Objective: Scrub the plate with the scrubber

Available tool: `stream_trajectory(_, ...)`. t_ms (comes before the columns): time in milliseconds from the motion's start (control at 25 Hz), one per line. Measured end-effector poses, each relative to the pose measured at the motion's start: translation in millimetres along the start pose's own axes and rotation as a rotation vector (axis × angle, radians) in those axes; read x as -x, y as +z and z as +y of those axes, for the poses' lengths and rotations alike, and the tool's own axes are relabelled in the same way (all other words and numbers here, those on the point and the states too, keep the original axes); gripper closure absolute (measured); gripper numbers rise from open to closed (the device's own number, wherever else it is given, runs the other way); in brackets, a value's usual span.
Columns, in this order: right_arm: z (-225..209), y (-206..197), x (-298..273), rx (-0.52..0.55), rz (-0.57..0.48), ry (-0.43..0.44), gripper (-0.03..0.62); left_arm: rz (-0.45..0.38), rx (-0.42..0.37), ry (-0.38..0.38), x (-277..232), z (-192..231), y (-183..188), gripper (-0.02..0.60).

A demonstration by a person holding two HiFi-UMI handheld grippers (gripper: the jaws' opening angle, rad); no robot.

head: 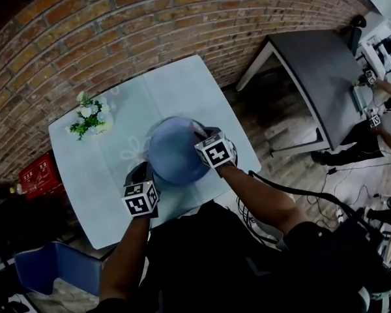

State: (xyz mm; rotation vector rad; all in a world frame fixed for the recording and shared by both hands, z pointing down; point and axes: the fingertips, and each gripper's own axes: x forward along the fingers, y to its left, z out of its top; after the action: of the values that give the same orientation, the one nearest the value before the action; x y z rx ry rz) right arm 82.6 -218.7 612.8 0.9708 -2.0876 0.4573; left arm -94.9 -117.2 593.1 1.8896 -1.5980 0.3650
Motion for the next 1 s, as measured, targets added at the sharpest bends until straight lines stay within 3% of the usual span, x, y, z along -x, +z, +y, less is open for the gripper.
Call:
stream_trajectory(320, 6, -9, -18, 0.033, 0.049, -0.101, 0.530, 0.030, 0.006, -0.060, -11, -9, -11, 0.566)
stream_trajectory(560, 28, -12, -31, 0.073, 0.116, -0.007, 0.530, 0.055, 0.004, -0.055, -13, -8, -17, 0.565)
stream_trajectory(680, 30, -10, -38, 0.048, 0.113, 0.012, 0.530, 0.057, 0.007, -0.059, -14, -8, -18, 0.565)
stream_trajectory(1000, 66, 2, -50, 0.108, 0.117, 0.126, 0.530, 0.041, 0.024, -0.067, -13, -7, -18, 0.566)
